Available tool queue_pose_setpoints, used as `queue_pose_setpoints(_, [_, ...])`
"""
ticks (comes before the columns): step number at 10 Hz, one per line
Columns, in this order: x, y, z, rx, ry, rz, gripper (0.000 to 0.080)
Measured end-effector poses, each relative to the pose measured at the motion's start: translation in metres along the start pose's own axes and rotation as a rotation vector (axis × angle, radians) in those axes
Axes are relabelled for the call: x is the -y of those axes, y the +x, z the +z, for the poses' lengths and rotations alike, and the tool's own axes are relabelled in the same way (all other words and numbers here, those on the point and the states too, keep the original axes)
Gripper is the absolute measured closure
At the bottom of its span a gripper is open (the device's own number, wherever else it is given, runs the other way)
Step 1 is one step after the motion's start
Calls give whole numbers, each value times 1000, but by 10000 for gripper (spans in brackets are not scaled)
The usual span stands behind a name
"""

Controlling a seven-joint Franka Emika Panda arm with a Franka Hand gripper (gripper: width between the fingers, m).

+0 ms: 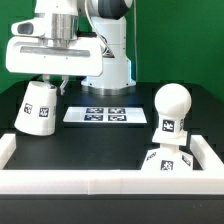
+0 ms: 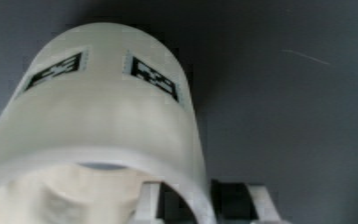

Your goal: Assemble lamp

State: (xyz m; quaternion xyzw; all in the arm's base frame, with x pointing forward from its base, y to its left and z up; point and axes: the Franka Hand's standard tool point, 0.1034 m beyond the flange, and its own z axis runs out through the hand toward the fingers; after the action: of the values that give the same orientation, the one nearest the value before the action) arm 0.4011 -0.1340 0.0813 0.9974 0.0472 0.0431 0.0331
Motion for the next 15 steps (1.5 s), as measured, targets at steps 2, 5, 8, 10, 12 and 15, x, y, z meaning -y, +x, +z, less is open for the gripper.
queue_pose_setpoints(2, [0,0,0,0,0,0,756])
queue_pose_setpoints(5, [25,14,-15,17,44,11,755])
queue_pose_setpoints(8, [58,49,-47,19,95,61,755])
queue_pose_setpoints(10, [73,78,-64,-24,114,69,755])
queue_pose_setpoints(12, [88,103,-83,8,142,177,755])
queue_pose_setpoints(15, [84,101,-79,-3,135,150,755])
